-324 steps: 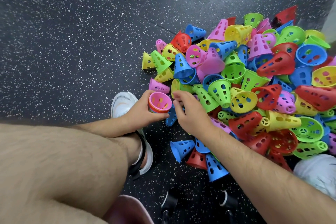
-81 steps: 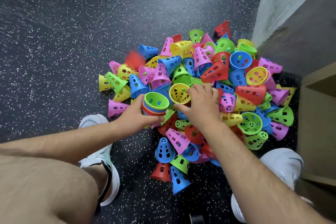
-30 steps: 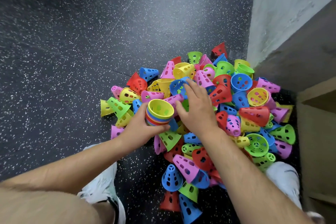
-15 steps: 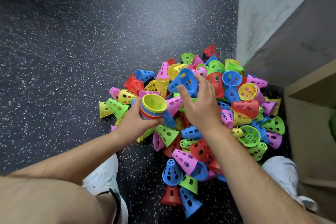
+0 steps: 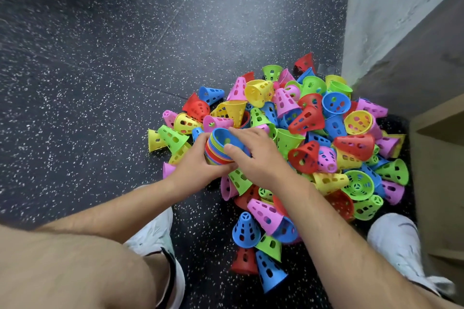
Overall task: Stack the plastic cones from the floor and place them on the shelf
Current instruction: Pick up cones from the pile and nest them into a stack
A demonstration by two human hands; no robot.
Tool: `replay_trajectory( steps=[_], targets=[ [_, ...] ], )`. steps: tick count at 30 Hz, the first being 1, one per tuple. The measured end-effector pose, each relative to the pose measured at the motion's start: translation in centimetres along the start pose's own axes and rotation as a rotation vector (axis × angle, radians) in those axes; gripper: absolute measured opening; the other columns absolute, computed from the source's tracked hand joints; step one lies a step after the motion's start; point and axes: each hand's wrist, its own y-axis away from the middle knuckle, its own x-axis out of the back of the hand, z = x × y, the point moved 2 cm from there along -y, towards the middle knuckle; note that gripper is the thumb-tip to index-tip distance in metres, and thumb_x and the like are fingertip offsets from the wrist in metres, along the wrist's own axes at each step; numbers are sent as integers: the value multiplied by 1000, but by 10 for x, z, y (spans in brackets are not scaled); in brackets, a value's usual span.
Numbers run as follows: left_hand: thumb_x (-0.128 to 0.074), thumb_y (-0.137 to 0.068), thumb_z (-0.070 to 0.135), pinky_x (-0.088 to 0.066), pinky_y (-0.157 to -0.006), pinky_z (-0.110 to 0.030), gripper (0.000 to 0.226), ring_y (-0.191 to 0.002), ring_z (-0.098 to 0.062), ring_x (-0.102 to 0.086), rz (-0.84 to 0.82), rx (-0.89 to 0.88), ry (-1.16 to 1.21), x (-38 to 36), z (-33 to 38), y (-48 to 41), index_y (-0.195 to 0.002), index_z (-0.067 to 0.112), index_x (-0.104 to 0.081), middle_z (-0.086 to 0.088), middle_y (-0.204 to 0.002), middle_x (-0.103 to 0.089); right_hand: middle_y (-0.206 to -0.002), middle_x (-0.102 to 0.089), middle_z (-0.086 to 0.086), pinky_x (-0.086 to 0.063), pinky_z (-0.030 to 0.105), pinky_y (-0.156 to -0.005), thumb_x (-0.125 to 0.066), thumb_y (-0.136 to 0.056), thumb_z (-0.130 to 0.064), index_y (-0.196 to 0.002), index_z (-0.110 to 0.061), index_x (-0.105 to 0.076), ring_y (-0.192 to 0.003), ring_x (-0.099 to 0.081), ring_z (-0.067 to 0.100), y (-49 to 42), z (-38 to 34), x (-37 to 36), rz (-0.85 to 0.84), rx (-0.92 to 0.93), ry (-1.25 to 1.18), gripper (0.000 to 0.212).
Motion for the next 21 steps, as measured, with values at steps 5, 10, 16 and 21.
replay_trajectory(
  steps=[5, 10, 16, 21],
  targets=[
    [-92, -75, 22, -50, -79, -11, 65, -94, 1, -69, 3, 8, -45, -1, -2, -1, -127, 25, -53, 8, -109, -70, -121, -61, -2, -40, 46, -104, -40, -91, -26, -124, -20, -61, -120, -49, 17, -6, 17, 13, 194, 6, 108, 40],
    [-92, -75, 25, -51, -78, -14, 64, -92, -2, -69, 15, 30, -54, -2, -5, -3, -126, 24, -54, 5, -109, -70, -153, -39, -5, -21, 45, -118, -48, -80, 2, -125, -30, -56, -144, -26, 20, -12, 26, 14, -46, 76, 397, 55],
    [-93, -74, 23, -57, -85, -29, 61, -94, -9, -69, 19, 61, -58, 0, -12, -4, -122, 23, -55, 1, -109, -69, -165, -18, -4, -7, 41, -122, -51, -84, 1, -144, -35, -44, -153, -9, 20, -25, 27, 13, -204, 110, 578, 70],
    [-93, -69, 31, -58, -90, -37, 66, -97, -15, -71, 15, 76, -30, 1, -14, -3, -123, 23, -55, -1, -110, -71, -153, -39, -2, -19, 41, -116, -55, -88, -3, -135, -29, -54, -140, -30, 25, -30, 36, 5, -182, 137, 635, 54]
  ],
)
